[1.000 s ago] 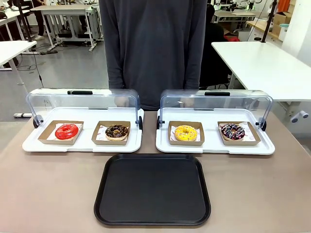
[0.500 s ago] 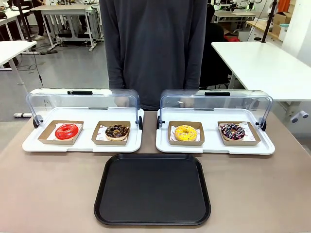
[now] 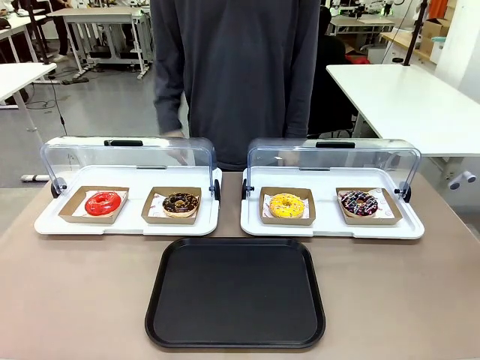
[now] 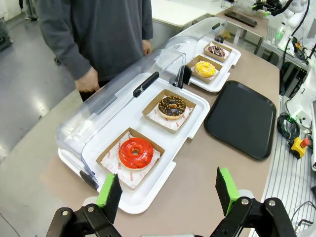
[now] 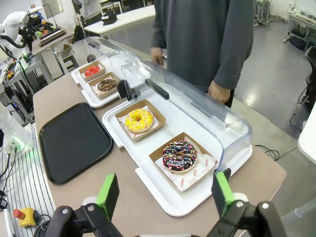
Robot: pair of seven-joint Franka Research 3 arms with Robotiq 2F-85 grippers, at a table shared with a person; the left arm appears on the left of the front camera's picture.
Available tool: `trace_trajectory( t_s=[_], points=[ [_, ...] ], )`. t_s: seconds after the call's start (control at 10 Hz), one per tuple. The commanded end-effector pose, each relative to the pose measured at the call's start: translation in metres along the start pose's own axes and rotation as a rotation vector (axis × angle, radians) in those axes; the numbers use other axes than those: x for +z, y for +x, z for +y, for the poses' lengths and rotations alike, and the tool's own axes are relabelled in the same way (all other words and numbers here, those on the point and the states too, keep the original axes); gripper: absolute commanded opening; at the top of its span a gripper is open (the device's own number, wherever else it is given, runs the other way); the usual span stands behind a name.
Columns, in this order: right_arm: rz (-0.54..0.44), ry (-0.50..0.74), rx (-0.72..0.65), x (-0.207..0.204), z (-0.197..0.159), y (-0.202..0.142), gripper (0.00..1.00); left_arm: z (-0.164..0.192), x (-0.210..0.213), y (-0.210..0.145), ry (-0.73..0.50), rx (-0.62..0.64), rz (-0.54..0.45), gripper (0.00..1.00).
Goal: Move the first donut from the left to the tray.
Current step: Pick up the Paper togo box containing the Donut indicated by the person and place it on the Handle tray.
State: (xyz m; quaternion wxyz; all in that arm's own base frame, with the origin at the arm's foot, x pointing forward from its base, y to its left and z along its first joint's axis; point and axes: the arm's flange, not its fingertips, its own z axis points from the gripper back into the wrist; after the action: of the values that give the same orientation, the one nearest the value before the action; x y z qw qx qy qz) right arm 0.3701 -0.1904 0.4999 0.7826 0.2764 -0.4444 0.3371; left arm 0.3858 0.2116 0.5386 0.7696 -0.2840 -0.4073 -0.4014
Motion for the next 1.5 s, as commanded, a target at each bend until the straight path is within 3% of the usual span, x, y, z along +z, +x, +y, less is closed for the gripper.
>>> trace_trajectory(
  t_s=[0.0, 1.4],
  points=[
    [-0.027, -0.001, 0.019, -0.0010, -0.0020, 0.0029, 1.00, -0.0003, 0.0011, 0.0019, -0.006, -0.006, -0.015, 1.00],
    [-0.027, -0.001, 0.019, -0.0010, -0.0020, 0.0029, 1.00, -0.0003, 0.0011, 0.0019, -0.006, -0.006, -0.015, 1.00]
  ],
)
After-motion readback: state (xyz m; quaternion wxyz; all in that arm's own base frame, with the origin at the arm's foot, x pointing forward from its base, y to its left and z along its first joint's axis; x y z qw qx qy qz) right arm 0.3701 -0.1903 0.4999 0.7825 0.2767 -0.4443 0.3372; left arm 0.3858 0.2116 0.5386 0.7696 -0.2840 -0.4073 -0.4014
